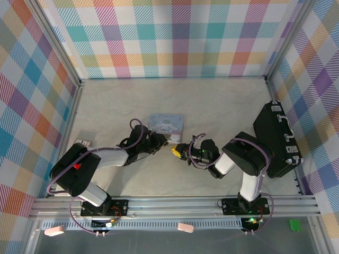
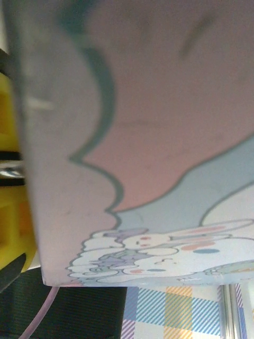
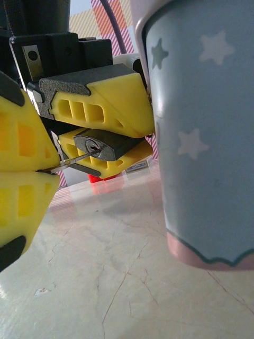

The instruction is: Unlock the padlock with the key

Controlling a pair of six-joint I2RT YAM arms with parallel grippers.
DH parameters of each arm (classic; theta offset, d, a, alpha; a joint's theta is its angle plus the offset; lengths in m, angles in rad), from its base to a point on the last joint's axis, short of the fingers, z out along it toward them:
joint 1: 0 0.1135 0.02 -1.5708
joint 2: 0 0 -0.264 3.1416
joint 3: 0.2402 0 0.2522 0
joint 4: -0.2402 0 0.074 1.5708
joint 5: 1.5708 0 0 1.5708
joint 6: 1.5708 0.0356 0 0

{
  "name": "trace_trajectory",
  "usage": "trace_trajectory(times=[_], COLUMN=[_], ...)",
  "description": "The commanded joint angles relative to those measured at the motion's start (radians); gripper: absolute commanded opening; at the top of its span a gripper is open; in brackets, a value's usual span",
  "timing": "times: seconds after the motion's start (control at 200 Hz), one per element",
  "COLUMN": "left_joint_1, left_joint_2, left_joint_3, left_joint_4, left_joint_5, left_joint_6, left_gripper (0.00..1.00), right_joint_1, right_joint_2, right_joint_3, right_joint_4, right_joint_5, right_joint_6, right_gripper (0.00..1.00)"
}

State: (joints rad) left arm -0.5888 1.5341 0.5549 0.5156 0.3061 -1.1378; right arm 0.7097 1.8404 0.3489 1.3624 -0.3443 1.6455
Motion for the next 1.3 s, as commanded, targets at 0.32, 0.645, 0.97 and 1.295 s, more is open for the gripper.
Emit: trace_trajectory(times=[0.32, 0.645, 0.97, 1.295], left_joint_1=[-0.021, -0.028, -0.046, -0.054], left_joint_2=[-0.049, -0.04, -0.061, -0.065], left_joint_3=[-0.009, 0.008, 0.008, 0.011], left_joint_4=[0.109, 0.125, 0.114, 0.127], left_joint_5=[0.053, 0.044, 0.037, 0.042], left_joint_6=[-0.045, -0.046, -0.039, -0.039], left_gripper=[0.02, 0.02, 0.01, 0.01], right_joint_1=[-0.013, -0.014, -0.012, -0.013], right_joint_2=[-0.005, -0.006, -0.015, -0.013], right_joint_3=[0.046, 0.037, 0.041, 0.035], right_joint_4=[0.045, 0.044, 0.044, 0.045], right_joint_5=[-0.025, -0.014, -0.027, -0.025], right_joint_6=[0.017, 0.035, 0.04, 0.04], right_gripper=[0.0, 0.0, 0.0, 0.0])
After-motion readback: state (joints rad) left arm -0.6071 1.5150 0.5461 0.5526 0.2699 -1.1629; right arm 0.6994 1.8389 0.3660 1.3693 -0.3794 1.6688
